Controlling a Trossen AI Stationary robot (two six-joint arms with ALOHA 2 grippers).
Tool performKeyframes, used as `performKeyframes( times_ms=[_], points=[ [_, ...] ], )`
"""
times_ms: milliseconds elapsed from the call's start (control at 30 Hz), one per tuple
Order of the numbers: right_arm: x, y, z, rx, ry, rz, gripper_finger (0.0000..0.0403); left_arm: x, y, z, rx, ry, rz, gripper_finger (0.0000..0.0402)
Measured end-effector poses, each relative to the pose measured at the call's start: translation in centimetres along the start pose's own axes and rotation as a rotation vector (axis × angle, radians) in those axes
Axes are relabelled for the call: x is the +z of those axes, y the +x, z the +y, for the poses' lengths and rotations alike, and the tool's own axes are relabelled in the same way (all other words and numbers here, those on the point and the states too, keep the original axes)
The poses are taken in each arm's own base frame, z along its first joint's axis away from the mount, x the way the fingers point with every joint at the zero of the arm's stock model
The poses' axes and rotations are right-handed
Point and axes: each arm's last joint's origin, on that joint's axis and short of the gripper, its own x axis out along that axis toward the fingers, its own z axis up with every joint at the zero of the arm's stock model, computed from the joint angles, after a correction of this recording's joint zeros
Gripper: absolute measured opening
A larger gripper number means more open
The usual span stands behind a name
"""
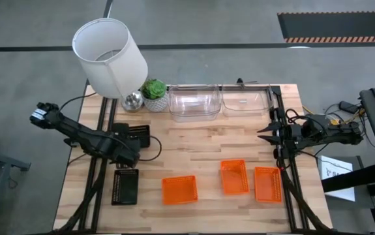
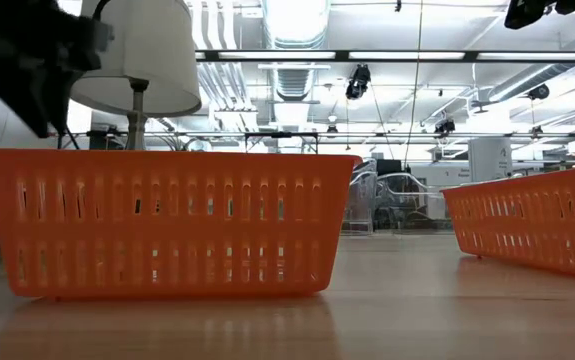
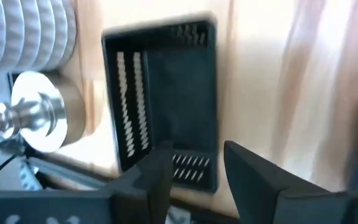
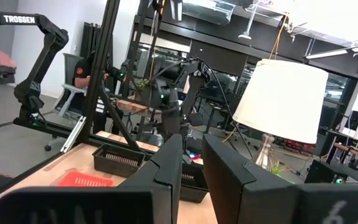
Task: Stack baskets by color
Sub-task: Stack the middle right orange bin on the middle left orange bin
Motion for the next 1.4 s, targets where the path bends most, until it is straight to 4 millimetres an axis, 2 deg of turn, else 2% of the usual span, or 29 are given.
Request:
performKeyframes(
  times_ms=[167,400,600,767,1033,1233,1400],
  points=[
    [0.0,0.0,0.0,0.0,0.0,0.0,0.0057,2.1,-0.4,-0.7,-0.076,-0.081,-0.154,0.0134],
    [-0.1,0.0,0.0,0.001,0.008,0.004,0.0057,5.7,-1.9,-1.7,-0.228,-0.188,-0.5,0.0134],
    [-1.2,0.2,0.4,0.009,0.101,0.036,0.0057,8.2,-3.0,-2.4,-0.323,-0.286,-0.713,0.0134],
    [-2.4,0.9,0.7,0.005,0.165,0.029,0.0057,9.6,-1.8,-3.7,-0.317,-0.23,-0.696,0.0134],
    [-2.2,2.5,0.6,0.007,0.229,0.042,0.0057,11.2,1.1,-5.8,-0.264,-0.107,-0.617,0.0134],
    [-2.8,5.4,0.8,0.033,0.268,0.207,0.0057,11.7,2.8,-6.8,-0.26,-0.071,-0.557,0.0134],
    [-2.3,7.2,0.7,0.048,0.316,0.338,0.0057,11.6,2.9,-6.9,-0.247,-0.019,-0.562,0.0134]
  ],
)
